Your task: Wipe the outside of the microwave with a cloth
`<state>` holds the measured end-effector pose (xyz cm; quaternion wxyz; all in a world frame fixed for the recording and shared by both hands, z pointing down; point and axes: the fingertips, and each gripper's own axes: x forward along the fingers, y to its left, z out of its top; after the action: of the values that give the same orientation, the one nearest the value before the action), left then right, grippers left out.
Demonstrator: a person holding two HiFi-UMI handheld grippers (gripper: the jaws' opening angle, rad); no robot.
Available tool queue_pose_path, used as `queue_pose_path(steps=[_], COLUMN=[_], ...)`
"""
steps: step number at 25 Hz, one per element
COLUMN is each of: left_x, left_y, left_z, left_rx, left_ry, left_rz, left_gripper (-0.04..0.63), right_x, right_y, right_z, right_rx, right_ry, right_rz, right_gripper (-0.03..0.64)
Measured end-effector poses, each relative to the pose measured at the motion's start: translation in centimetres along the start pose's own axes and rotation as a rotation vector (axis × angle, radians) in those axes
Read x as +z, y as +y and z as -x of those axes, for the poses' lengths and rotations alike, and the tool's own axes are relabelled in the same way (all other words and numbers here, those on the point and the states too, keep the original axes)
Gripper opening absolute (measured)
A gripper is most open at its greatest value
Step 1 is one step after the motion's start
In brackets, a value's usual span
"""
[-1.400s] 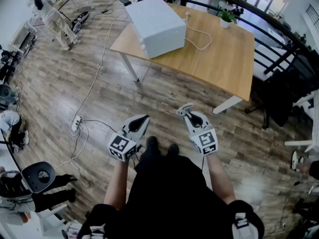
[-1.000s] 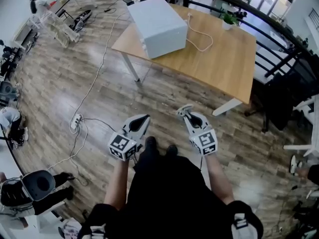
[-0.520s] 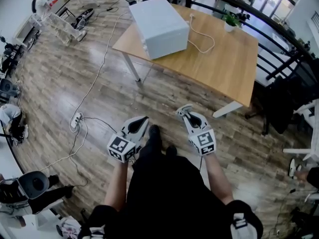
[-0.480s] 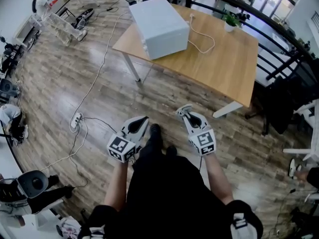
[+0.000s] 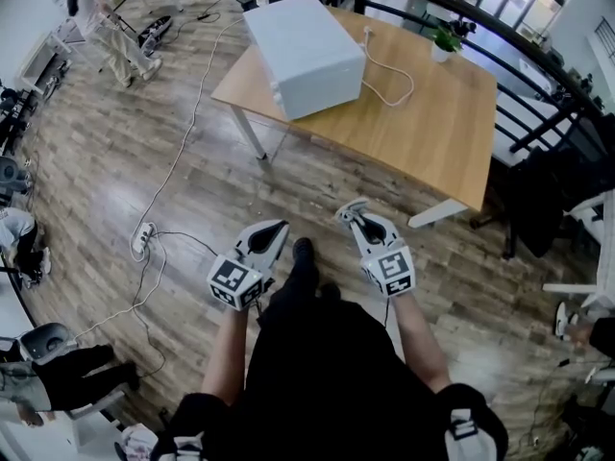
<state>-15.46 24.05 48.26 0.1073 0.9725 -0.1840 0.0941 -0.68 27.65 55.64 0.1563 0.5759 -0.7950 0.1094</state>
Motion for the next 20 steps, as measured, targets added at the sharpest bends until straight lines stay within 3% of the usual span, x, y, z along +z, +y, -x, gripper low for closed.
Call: queue_pose_path(steps=[20], left_x=[0.4], left_y=[9.7], left_z=[-4.5], left_rx=[-0.054], left_ry=[0.026], left_rz=[0.046], left_gripper=[0.0], right_x=[1.5], right_y=[-2.9], right_z=[-9.3], right_rx=[-0.02], right_ry=[0.069], right_rz=[-0.015], right_gripper=[0.029])
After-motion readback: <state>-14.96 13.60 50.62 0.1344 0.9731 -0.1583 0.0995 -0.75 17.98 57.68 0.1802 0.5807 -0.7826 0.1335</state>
